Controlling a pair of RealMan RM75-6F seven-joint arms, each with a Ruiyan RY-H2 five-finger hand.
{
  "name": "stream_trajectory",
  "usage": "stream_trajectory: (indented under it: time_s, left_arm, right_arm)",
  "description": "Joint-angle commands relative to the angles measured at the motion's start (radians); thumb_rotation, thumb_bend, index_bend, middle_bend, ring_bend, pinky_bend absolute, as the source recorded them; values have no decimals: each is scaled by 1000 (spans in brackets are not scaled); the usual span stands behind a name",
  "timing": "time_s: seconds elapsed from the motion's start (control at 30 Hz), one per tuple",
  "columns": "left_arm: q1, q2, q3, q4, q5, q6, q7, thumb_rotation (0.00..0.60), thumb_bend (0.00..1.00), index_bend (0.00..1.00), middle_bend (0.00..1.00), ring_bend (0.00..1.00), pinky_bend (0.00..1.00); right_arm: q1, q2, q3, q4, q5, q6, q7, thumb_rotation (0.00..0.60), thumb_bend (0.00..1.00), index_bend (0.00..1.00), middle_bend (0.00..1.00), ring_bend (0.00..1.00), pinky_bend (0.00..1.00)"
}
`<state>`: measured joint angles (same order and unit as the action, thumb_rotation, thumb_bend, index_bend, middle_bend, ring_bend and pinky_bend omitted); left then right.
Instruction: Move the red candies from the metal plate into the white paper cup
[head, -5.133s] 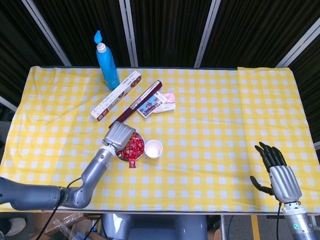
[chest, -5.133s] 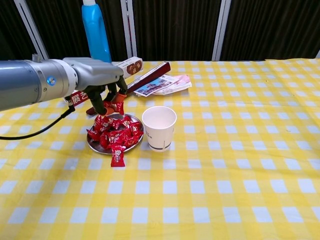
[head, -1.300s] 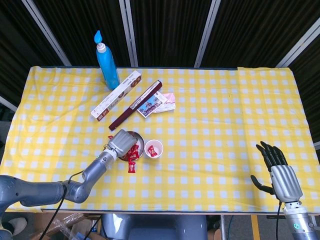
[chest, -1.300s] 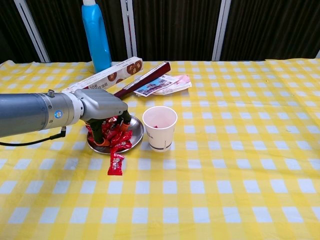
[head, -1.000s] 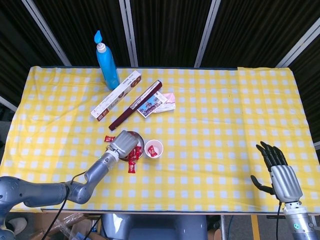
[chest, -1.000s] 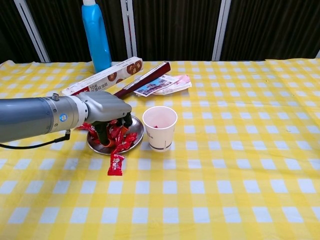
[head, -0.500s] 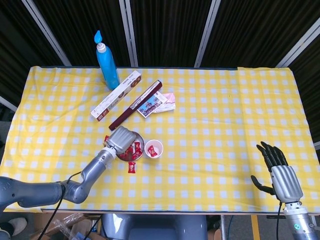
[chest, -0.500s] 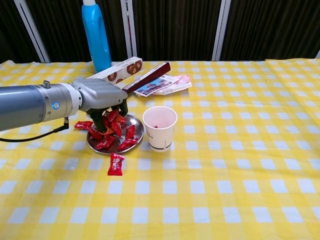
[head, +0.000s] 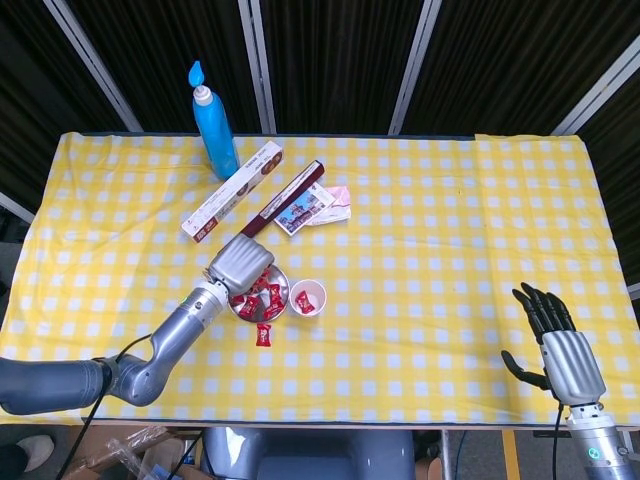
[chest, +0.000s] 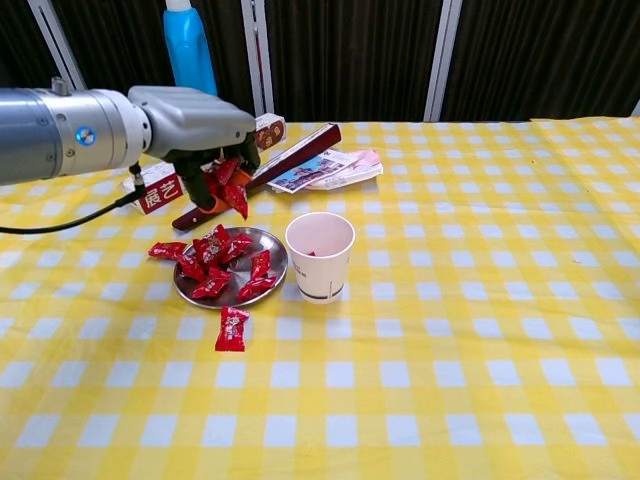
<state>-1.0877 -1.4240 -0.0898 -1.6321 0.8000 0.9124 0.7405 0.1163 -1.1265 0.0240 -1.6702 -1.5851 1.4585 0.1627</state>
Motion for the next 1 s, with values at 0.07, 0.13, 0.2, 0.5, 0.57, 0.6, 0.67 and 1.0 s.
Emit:
stream_trajectory:
  time_s: [0.07, 0.13, 0.2, 0.5, 0.57, 0.6, 0.67, 1.0]
  left_arm:
    - [-26, 0, -27, -24, -14, 6, 14, 600, 436, 634, 713, 877, 944]
    - [-38, -16, -34, -23, -21, 2, 22, 600, 436, 631, 708, 877, 944]
    - [-50, -38, -38, -15, -30, 0, 31, 600, 436, 628, 704, 877, 944]
    - [-104, -138, -39, 39, -82, -9, 82, 600, 428, 621, 698, 877, 944]
    - [-115, -151, -38, 51, -92, -12, 94, 600, 419, 621, 699, 877, 944]
    - [-123, -157, -37, 58, -96, -13, 103, 600, 412, 620, 699, 877, 944]
    - [-135, -165, -37, 67, -103, -18, 117, 600, 397, 620, 698, 877, 943]
    - [-178, -184, -37, 77, -131, -29, 149, 600, 345, 606, 679, 877, 944]
  right_arm:
    - [0, 0, 0, 1, -1, 1, 1, 600, 387, 0, 0, 0, 0]
    - [-1, 0, 1, 1, -1, 3, 2, 600, 387, 0, 0, 0, 0]
    - [-1, 1, 1, 1, 0, 3, 3, 600, 388, 0, 0, 0, 0]
    - [0, 4, 3, -1, 0, 4, 16, 600, 387, 0, 0, 0, 0]
    - [0, 5, 4, -1, -1, 6, 19, 600, 388, 0, 0, 0, 0]
    - [0, 5, 4, -1, -2, 7, 21, 600, 388, 0, 0, 0, 0]
    - [0, 6, 5, -2, -1, 8, 23, 600, 388, 0, 0, 0, 0]
    - [0, 7, 4, -5, -4, 9, 29, 600, 387, 0, 0, 0, 0]
